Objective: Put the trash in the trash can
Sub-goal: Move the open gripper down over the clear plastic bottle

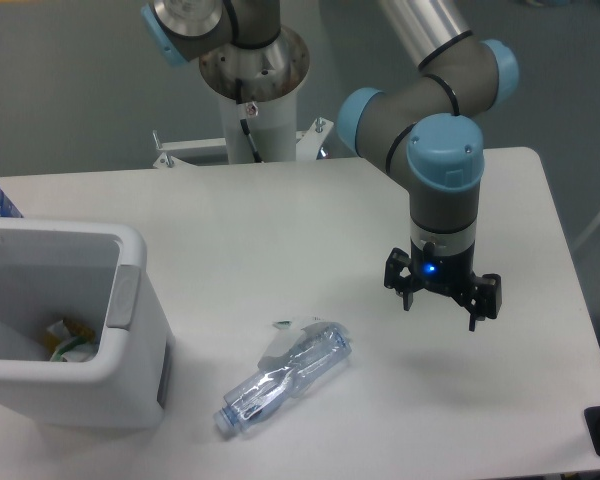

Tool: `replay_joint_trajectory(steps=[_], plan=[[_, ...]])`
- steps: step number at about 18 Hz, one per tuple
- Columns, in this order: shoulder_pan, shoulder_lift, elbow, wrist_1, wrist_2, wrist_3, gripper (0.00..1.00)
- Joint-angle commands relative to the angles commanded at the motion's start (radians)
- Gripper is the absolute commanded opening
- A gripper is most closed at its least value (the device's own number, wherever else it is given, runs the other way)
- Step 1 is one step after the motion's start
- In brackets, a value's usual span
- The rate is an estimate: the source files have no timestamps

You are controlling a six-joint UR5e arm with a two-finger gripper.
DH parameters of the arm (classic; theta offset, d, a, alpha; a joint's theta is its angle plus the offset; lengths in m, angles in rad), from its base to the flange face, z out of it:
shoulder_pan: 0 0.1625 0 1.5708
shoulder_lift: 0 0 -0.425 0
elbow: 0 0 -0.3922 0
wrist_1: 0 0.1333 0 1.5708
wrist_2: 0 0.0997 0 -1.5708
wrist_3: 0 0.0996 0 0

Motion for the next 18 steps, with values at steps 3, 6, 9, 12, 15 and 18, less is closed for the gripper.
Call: replay_joint_trajectory(steps=[3, 6, 9, 12, 15, 18], plan=[[0.000, 0.000, 0.000, 0.000, -0.003, -0.002, 1.00], [-0.003, 0.002, -0.006, 0.003, -0.012, -0.003, 1.00], [-0.009, 0.000, -0.034, 0.009, -0.029, -0.009, 1.00], [-0.020, 0.008, -0.083, 0.061, -0.061, -0.014, 1.00], [-0.050, 0.002, -0.081, 0.061, -0.086, -0.014, 1.00], [-0.093, -0.006, -0.064, 0.058, -0.098, -0.058, 1.00]])
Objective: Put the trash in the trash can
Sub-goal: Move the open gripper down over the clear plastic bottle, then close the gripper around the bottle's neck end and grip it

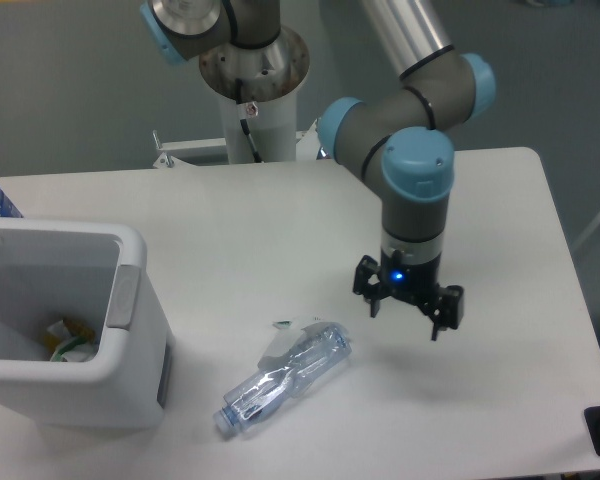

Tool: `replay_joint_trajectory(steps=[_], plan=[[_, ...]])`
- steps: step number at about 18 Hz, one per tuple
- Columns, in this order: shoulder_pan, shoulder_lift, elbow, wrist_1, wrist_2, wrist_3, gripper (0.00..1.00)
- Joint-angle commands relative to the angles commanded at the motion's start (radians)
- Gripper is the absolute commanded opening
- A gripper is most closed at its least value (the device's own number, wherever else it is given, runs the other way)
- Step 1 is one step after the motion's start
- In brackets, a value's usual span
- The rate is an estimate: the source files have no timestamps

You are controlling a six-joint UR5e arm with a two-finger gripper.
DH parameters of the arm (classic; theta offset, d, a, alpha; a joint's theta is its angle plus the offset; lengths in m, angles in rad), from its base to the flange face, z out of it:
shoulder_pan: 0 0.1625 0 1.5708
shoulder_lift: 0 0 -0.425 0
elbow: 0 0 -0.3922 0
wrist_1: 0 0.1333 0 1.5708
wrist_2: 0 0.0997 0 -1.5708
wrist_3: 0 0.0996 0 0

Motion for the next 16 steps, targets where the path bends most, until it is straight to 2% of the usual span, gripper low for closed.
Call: replay_joint_trajectory(steps=[3, 8, 16], plan=[[-0.035, -0.022, 0.031, 0.002, -0.046, -0.077, 1.00], [-0.084, -0.028, 0.031, 0.002, -0.106, -0.170, 1.00], [-0.178, -0.083, 0.038, 0.005, -0.104, -0.180, 1.00]])
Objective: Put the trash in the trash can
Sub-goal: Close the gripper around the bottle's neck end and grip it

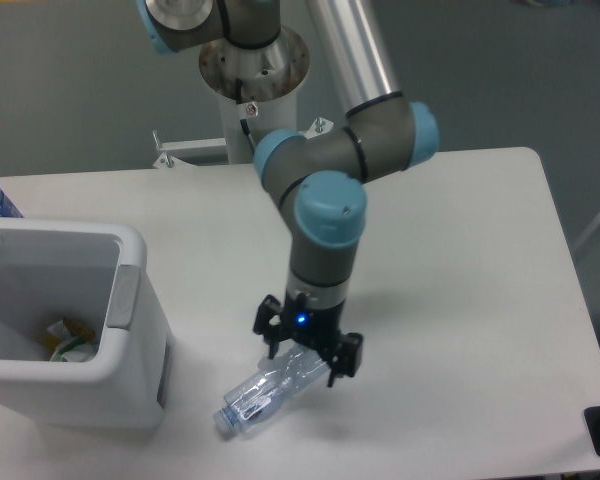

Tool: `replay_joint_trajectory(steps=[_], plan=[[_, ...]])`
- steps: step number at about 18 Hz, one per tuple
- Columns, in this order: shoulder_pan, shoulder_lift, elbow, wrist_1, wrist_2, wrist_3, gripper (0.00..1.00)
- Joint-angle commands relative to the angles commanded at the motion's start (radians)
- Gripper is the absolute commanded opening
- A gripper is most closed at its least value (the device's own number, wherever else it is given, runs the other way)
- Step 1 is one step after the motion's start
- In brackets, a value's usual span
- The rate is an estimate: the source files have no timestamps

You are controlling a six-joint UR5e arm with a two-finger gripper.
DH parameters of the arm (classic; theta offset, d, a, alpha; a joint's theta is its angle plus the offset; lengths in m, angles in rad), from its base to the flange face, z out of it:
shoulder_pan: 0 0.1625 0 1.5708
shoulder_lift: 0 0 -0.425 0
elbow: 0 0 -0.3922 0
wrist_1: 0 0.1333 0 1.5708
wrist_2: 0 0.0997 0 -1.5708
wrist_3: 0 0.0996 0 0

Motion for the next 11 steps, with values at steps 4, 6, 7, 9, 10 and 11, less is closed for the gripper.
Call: replay_joint_trajectory(steps=[4, 6, 7, 9, 10, 11], plan=[[-0.026, -0.041, 0.012, 0.000, 0.002, 0.002, 1.00], [-0.035, -0.072, 0.031, 0.000, 0.005, 0.002, 1.00], [-0.037, -0.090, 0.044, -0.002, 0.006, 0.002, 1.00], [-0.049, -0.107, 0.064, -0.005, 0.021, 0.002, 1.00], [-0.049, -0.112, 0.071, -0.005, 0.029, 0.003, 1.00], [-0.049, -0.120, 0.074, -0.005, 0.035, 0.008, 1.00]])
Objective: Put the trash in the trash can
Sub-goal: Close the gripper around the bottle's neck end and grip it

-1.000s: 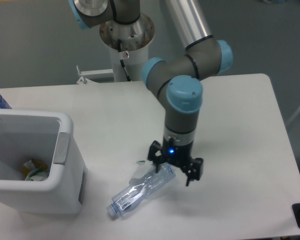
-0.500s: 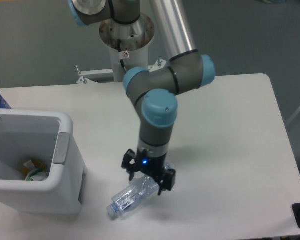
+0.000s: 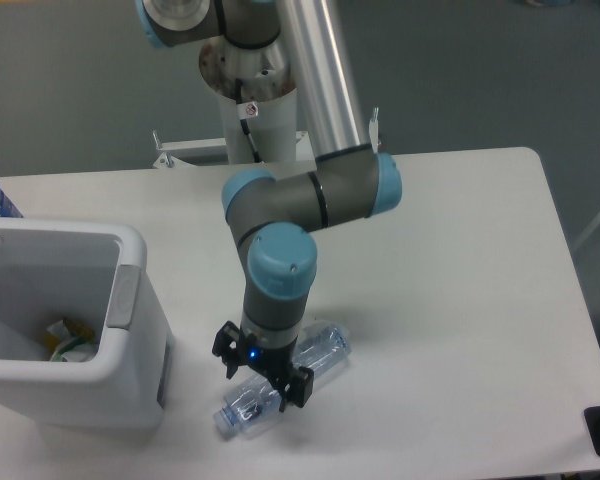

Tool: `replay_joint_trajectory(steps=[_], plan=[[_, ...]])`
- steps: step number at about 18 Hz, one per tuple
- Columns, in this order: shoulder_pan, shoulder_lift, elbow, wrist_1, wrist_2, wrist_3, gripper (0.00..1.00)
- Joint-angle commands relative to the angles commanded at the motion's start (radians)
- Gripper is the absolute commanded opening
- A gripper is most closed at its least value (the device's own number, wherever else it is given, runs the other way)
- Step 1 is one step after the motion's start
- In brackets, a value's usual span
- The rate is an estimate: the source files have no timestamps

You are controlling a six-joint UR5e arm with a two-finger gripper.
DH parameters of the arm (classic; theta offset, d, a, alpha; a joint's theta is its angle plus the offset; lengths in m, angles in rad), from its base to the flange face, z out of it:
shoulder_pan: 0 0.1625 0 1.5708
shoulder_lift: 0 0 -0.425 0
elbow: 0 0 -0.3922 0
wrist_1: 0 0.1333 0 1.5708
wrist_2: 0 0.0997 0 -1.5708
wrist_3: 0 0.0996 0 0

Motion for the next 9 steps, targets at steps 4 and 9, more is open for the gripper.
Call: replay_joint_trajectory(steps=[4, 9], plan=[[-0.005, -0.017, -0.001, -0.005, 0.002, 0.005, 1.00], [-0.021, -0.045, 0.002, -0.008, 0.006, 0.003, 0.84]])
